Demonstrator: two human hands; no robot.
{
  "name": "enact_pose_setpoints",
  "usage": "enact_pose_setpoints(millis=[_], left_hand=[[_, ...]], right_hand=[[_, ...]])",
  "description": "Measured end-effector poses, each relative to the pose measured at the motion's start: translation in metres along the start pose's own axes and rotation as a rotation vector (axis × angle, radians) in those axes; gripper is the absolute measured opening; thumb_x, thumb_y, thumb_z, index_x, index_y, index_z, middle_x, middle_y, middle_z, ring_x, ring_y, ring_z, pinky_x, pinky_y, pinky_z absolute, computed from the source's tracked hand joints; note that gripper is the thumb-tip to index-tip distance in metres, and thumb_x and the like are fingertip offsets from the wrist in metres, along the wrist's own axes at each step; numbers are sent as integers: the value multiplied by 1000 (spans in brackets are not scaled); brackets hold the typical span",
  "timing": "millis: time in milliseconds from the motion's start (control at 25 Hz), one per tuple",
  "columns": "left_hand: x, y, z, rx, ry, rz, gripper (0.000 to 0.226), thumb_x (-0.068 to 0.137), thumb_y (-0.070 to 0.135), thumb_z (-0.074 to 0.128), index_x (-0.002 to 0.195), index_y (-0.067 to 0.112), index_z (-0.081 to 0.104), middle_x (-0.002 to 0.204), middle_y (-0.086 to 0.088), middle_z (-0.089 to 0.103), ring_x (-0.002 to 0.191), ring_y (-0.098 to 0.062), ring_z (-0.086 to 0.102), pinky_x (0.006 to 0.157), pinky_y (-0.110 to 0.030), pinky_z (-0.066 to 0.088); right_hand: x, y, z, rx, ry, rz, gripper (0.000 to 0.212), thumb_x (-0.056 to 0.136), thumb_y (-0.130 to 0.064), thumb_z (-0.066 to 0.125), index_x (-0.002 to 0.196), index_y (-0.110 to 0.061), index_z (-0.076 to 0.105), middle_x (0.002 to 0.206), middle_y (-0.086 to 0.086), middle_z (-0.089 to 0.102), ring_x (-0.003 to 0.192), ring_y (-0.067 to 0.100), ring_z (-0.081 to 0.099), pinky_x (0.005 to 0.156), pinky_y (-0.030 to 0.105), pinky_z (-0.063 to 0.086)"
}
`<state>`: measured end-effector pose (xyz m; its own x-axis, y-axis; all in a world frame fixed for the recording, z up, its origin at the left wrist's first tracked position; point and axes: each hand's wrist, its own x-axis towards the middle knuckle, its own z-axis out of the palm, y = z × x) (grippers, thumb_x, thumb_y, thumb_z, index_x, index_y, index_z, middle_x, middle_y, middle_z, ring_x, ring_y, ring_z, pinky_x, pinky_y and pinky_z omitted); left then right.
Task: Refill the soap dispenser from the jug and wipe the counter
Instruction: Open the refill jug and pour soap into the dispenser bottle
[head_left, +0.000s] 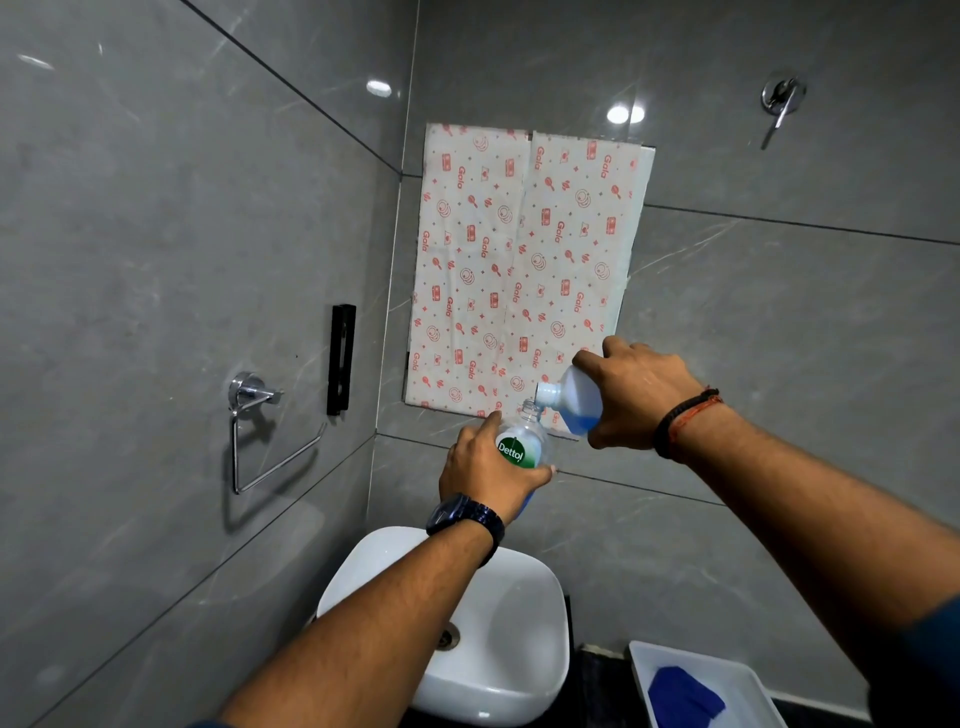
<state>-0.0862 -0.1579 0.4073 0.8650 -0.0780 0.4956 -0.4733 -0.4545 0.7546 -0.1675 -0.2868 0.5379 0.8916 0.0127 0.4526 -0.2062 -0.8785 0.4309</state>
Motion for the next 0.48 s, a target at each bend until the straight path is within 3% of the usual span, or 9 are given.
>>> enact_pose_setpoints(millis=[480], left_hand=[[0,-2,0,-4,7,7,84,50,65,74,122,35,43,110,0,56,91,-20,55,67,-29,49]], right_hand=[[0,-2,-1,5,-6,-6,82,59,-47,78,127,-27,37,112,5,53,92,23,53,68,37,54]])
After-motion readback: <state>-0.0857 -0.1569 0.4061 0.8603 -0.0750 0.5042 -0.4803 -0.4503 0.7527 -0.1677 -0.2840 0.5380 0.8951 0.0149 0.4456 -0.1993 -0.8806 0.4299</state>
